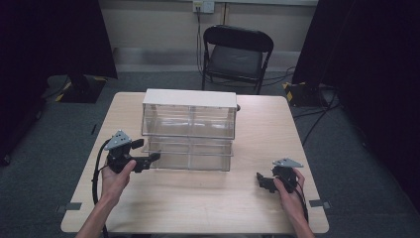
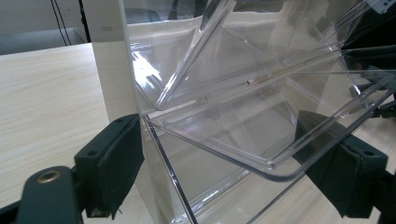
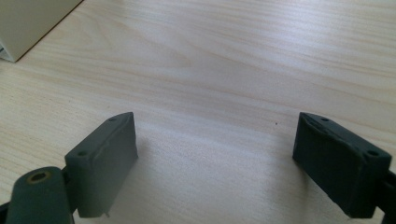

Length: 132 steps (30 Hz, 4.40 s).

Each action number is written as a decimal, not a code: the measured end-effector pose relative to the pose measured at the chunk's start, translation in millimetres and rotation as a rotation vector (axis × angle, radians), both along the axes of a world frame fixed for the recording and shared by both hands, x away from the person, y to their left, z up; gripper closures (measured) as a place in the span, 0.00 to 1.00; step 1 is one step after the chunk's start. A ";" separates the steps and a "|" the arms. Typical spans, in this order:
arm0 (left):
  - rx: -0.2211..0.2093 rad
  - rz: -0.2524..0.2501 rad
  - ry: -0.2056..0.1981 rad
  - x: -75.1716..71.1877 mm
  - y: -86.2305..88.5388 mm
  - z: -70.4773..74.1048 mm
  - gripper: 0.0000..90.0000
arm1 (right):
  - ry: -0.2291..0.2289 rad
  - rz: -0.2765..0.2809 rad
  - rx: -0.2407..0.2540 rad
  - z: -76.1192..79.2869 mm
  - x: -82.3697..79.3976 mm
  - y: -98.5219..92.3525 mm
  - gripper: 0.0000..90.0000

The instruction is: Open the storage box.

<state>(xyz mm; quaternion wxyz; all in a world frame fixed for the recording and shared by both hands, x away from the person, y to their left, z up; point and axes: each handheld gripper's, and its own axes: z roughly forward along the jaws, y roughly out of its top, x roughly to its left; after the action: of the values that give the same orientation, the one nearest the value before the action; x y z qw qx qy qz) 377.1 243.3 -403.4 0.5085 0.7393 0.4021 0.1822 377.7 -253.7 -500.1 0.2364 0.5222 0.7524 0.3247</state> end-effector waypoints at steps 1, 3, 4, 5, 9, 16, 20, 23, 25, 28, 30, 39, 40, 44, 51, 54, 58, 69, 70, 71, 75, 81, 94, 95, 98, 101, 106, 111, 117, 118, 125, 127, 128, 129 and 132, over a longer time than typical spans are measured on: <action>-0.001 0.001 0.000 0.1 0.0 0.1 0.18 | 0.000 0.000 0.000 0.0 0.0 0.0 0.14; -0.006 0.002 0.001 0.4 -0.4 0.1 0.18 | 0.000 0.000 0.000 0.0 0.0 0.0 0.14; -0.005 0.002 -0.001 0.8 -0.4 0.2 0.18 | 0.000 0.000 0.000 0.0 0.0 0.0 0.14; -0.010 0.002 0.001 1.0 -0.6 0.2 0.18 | 0.000 0.000 0.000 0.0 0.0 0.0 0.14; -0.013 0.003 -0.003 0.9 -1.1 0.7 0.18 | 0.000 0.000 0.000 0.0 0.0 0.0 0.14; -0.004 -0.004 -0.009 2.1 -2.2 7.3 0.17 | 0.000 0.000 0.000 0.0 0.0 0.0 0.14; -0.006 -0.005 -0.010 2.0 -2.6 7.3 0.17 | 0.000 0.000 0.000 0.0 0.0 0.0 0.14; -0.003 -0.007 -0.011 2.3 -2.7 7.9 0.17 | 0.000 0.000 0.000 0.0 0.0 0.0 0.14; -0.002 -0.009 -0.010 2.6 -2.9 8.1 0.17 | 0.000 0.000 0.000 0.0 0.0 0.0 0.14; -0.005 -0.008 -0.010 3.6 -3.3 7.9 0.17 | 0.000 0.000 0.000 0.0 0.0 0.0 0.14; 0.000 -0.002 -0.007 4.5 -4.0 7.2 0.17 | 0.000 0.000 0.000 0.0 0.0 0.0 0.14; 0.005 -0.003 -0.011 6.5 -4.8 9.4 0.17 | 0.000 0.000 0.000 0.0 0.0 0.0 0.14; 0.004 -0.003 -0.013 6.9 -4.7 9.9 0.17 | 0.000 0.000 0.000 0.0 0.0 0.0 0.14; -0.001 -0.004 -0.012 7.6 -4.4 10.0 0.17 | 0.000 0.000 0.000 0.0 0.0 0.0 0.14; -0.016 0.004 -0.014 9.3 -4.3 9.6 0.17 | 0.000 0.000 0.000 0.0 0.0 0.0 0.14; -0.016 0.003 -0.016 9.5 -4.2 9.5 0.17 | 0.000 0.000 0.000 0.0 0.0 0.0 0.14; -0.006 0.005 -0.014 9.0 -4.3 10.2 0.17 | 0.000 0.000 0.000 0.0 0.0 0.0 0.14; -0.008 0.003 -0.017 9.3 -6.7 10.7 0.17 | 0.000 0.000 0.000 0.0 0.0 0.0 0.14; -0.011 -0.001 -0.012 9.1 -7.0 11.3 0.17 | 0.000 0.000 0.000 0.0 0.0 0.0 0.14; -0.007 -0.003 -0.020 9.4 -6.9 12.2 0.17 | 0.000 0.000 0.000 0.0 0.0 0.0 0.14; -0.005 -0.006 -0.026 9.2 -7.4 16.5 0.17 | 0.000 0.000 0.000 0.0 0.0 0.0 0.14; -0.007 -0.012 -0.029 9.6 -9.4 17.6 0.17 | 0.000 0.000 0.000 0.0 0.0 0.0 0.14; -0.009 -0.014 -0.031 12.0 -8.8 19.6 0.17 | 0.000 0.000 0.000 0.0 0.0 0.0 0.14; -0.013 -0.014 -0.030 12.0 -9.0 19.7 0.17 | 0.000 0.000 0.000 0.0 0.0 0.0 0.14; -0.013 -0.017 -0.031 12.0 -9.7 20.1 0.17 | 0.000 0.000 0.000 0.0 0.0 0.0 0.14; -0.016 -0.016 -0.032 12.5 -10.0 19.9 0.16 | 0.000 0.000 0.000 0.0 0.0 0.0 0.14; -0.033 -0.016 -0.021 14.3 -11.1 19.2 0.13 | 0.000 0.000 0.000 0.0 0.0 0.0 0.14; -0.029 -0.018 -0.030 15.2 -11.8 19.0 0.11 | 0.000 0.000 0.000 0.0 0.0 0.0 0.14; -0.035 -0.014 -0.029 14.6 -12.1 18.8 0.11 | 0.000 0.000 0.000 0.0 0.0 0.0 0.14; -0.034 -0.013 -0.030 14.4 -12.4 18.9 0.11 | 0.000 0.000 0.000 0.0 0.0 0.0 0.14; -0.047 -0.009 -0.037 13.0 -13.6 19.5 0.09 | 0.000 0.000 0.000 0.0 0.0 0.0 0.14; -0.050 -0.009 -0.034 13.0 -13.9 19.5 0.09 | 0.000 0.000 0.000 0.0 0.0 0.0 0.14; -0.050 -0.009 -0.032 13.1 -13.8 19.6 0.09 | 0.000 0.000 0.000 0.0 0.0 0.0 0.14; -0.046 -0.010 -0.035 13.4 -13.6 19.8 0.09 | 0.000 0.000 0.000 0.0 0.0 0.0 0.14; -0.054 -0.008 -0.030 13.6 -13.6 19.5 0.08 | 0.000 0.000 0.000 0.0 0.0 0.0 0.14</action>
<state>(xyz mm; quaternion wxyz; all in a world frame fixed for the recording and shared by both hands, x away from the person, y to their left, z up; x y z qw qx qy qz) 390.6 229.7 -383.9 0.5350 0.7241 0.3960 0.1806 377.7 -253.7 -500.1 0.2366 0.5220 0.7524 0.3247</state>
